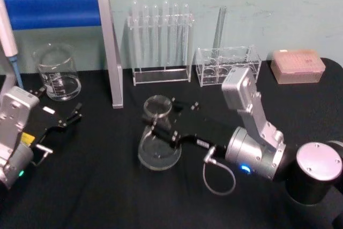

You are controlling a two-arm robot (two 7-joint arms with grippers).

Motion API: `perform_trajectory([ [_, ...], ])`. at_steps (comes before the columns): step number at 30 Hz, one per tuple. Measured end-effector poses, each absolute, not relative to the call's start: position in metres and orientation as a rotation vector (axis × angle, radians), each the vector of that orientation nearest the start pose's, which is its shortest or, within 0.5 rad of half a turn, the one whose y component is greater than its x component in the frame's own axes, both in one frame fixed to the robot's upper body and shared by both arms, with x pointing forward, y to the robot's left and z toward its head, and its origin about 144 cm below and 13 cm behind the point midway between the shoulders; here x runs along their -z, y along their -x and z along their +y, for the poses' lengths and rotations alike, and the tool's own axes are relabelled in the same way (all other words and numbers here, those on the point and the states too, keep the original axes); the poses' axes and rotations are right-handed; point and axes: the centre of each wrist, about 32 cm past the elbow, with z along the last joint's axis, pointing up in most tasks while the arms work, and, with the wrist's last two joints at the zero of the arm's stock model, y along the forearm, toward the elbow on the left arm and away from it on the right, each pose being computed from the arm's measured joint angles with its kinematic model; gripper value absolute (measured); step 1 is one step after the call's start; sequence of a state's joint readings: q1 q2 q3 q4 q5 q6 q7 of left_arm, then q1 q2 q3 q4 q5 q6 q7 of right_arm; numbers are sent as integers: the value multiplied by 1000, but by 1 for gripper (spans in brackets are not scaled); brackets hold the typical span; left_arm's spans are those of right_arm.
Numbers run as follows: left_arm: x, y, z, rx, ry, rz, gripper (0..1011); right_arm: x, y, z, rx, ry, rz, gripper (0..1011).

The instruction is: Grasp the erlenmeyer flask with one hand, shake it three times, then place it back.

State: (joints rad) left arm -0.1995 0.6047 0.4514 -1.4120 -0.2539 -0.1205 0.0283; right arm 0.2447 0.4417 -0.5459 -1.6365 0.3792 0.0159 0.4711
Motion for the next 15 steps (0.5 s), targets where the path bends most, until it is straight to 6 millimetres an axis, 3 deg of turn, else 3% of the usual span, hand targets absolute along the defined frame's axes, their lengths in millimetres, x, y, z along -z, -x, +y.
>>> perform_trajectory([
  [15,-1140,-489,310,-1248,-305,-285,1001,-1193,-506,-200,1039,27,-79,449],
])
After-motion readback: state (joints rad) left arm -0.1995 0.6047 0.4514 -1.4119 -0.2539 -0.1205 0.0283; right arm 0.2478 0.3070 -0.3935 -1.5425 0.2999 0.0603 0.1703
